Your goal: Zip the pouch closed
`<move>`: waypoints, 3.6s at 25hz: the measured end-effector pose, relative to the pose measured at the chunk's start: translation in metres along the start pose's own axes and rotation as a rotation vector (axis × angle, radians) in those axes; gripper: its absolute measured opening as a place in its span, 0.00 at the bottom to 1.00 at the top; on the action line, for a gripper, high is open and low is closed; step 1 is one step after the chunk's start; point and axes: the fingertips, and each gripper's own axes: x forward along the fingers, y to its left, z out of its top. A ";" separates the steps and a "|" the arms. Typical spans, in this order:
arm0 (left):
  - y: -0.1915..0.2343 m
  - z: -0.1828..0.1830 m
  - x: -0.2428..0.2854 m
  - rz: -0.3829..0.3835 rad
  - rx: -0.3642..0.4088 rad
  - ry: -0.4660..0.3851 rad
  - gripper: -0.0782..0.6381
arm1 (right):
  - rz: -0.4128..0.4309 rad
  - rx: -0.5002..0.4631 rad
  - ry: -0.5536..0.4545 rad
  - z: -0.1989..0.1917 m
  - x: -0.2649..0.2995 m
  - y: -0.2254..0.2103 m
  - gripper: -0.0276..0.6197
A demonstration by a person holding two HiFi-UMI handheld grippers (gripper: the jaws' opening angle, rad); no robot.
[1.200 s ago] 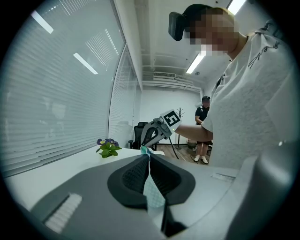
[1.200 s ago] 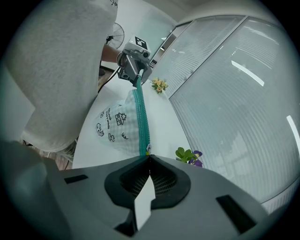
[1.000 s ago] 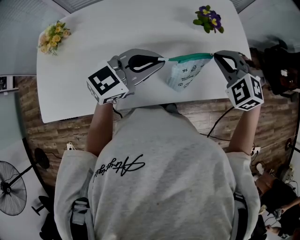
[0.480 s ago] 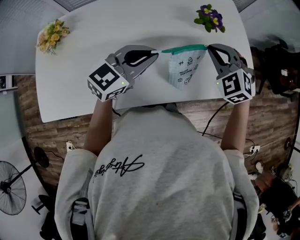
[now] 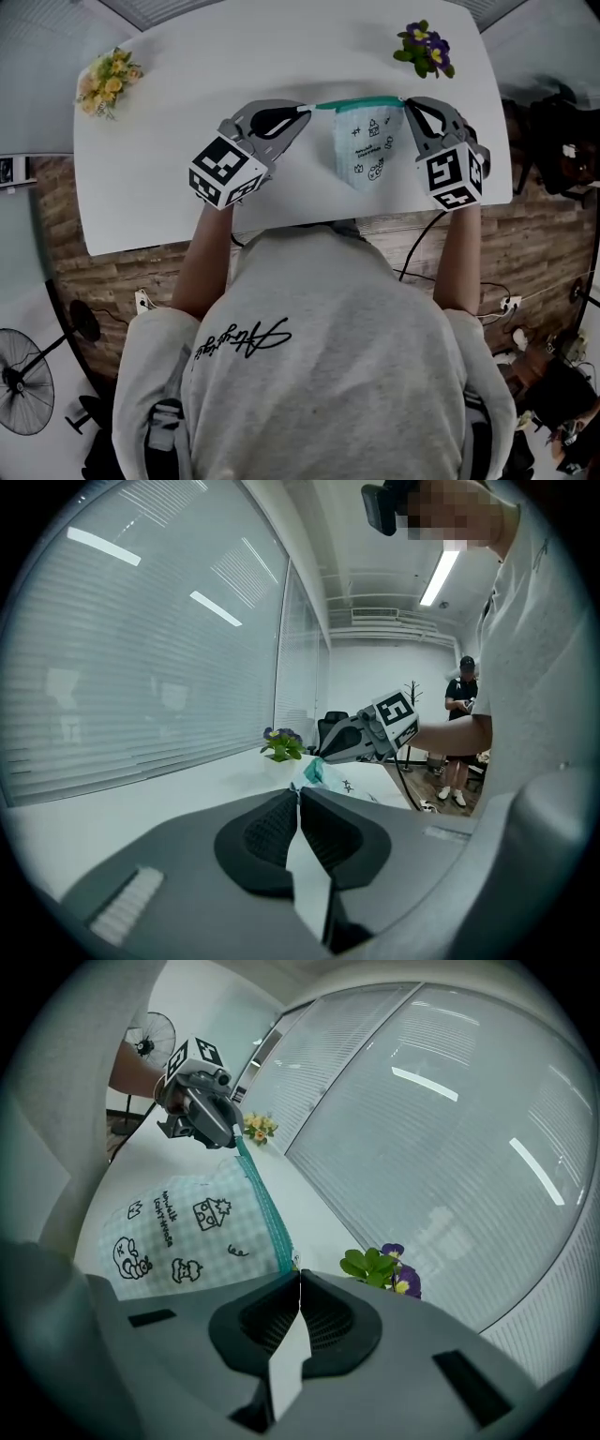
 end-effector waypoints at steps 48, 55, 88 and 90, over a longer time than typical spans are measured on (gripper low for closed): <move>0.042 -0.110 0.034 0.119 0.151 0.447 0.13 | 0.087 0.040 0.198 -0.037 0.070 0.049 0.06; 0.045 -0.113 0.032 0.144 0.158 0.447 0.20 | 0.071 0.085 0.210 -0.037 0.070 0.052 0.08; 0.006 0.012 -0.017 0.249 0.039 0.005 0.34 | -0.110 0.551 -0.286 0.053 -0.039 0.013 0.24; 0.003 0.023 -0.020 0.253 0.050 -0.019 0.34 | -0.121 0.548 -0.315 0.061 -0.047 0.010 0.24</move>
